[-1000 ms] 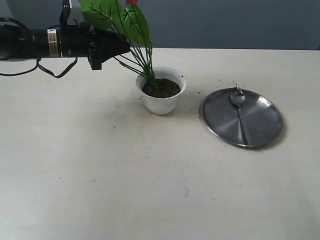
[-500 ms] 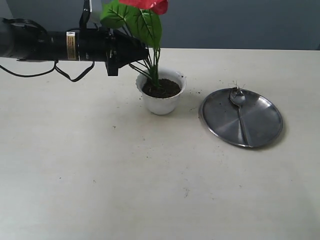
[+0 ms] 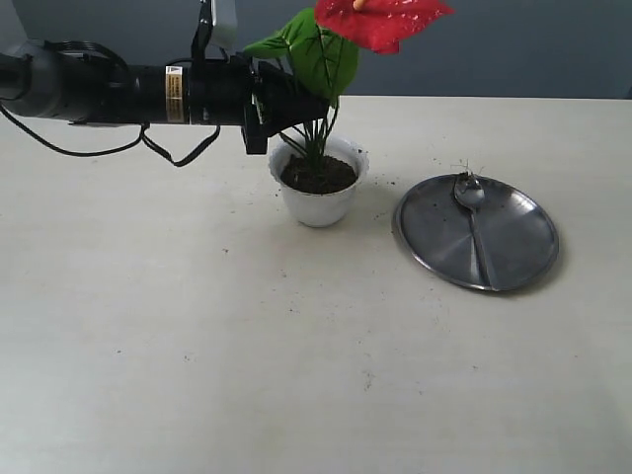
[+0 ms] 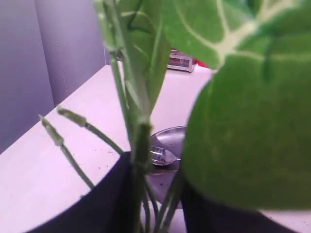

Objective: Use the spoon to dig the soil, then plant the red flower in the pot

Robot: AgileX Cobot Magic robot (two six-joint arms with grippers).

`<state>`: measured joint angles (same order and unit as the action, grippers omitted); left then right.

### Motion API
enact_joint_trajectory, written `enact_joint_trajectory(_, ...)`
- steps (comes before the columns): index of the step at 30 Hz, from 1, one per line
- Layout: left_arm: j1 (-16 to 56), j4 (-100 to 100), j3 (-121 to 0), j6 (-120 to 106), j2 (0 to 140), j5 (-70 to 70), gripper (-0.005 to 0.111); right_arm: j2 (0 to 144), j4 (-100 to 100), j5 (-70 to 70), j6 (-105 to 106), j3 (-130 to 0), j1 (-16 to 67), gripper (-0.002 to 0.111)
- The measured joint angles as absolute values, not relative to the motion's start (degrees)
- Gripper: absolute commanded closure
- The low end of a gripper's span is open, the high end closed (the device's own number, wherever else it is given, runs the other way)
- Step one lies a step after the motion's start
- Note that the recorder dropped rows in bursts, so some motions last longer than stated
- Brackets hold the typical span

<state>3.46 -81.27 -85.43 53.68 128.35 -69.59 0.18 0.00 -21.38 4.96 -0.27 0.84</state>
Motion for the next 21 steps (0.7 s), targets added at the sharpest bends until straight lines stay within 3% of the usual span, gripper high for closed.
enact_joint_trajectory(2, 3.46, -81.16, -85.43, 53.68, 128.35, -69.59, 0.107, 0.18, 0.0, -21.38, 4.96, -0.27, 0.84, 0.108)
enact_joint_trajectory(21, 5.75, -80.59, -85.43, 51.47, 128.49, -69.72, 0.106, 0.18, 0.0, -21.38, 4.96, -0.27, 0.84, 0.108)
